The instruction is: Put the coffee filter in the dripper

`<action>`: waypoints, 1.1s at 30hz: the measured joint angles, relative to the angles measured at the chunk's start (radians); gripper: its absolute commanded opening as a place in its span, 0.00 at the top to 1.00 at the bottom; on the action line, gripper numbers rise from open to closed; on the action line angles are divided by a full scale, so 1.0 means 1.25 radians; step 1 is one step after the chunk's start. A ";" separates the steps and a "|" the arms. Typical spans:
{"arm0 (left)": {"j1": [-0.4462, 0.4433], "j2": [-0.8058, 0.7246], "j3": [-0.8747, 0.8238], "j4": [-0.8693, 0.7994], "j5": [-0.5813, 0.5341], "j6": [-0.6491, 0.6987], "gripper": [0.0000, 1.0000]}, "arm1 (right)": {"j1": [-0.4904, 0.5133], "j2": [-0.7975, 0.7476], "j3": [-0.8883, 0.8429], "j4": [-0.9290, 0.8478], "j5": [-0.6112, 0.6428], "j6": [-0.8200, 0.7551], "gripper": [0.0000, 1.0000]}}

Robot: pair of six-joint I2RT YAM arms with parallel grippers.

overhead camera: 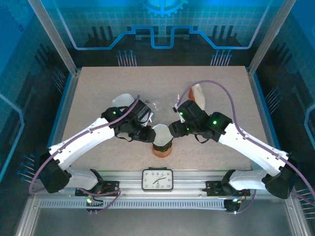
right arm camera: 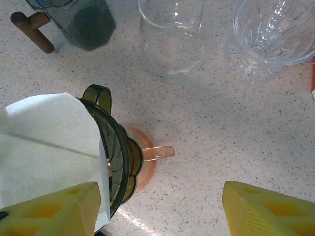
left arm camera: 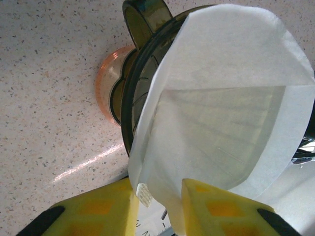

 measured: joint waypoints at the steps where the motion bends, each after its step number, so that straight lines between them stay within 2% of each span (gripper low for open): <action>1: 0.000 0.004 0.002 0.000 -0.002 0.004 0.73 | -0.001 0.000 0.000 0.001 -0.006 -0.003 0.32; 10: 0.000 0.013 0.002 0.000 -0.016 0.011 0.74 | -0.002 0.085 0.009 0.012 -0.090 -0.039 0.35; 18: 0.000 0.013 0.002 0.002 -0.017 0.011 0.71 | -0.002 0.125 0.018 0.007 -0.085 -0.052 0.34; 33: 0.000 0.013 -0.002 0.013 -0.017 0.011 0.71 | 0.015 0.207 0.054 0.009 -0.080 -0.075 0.31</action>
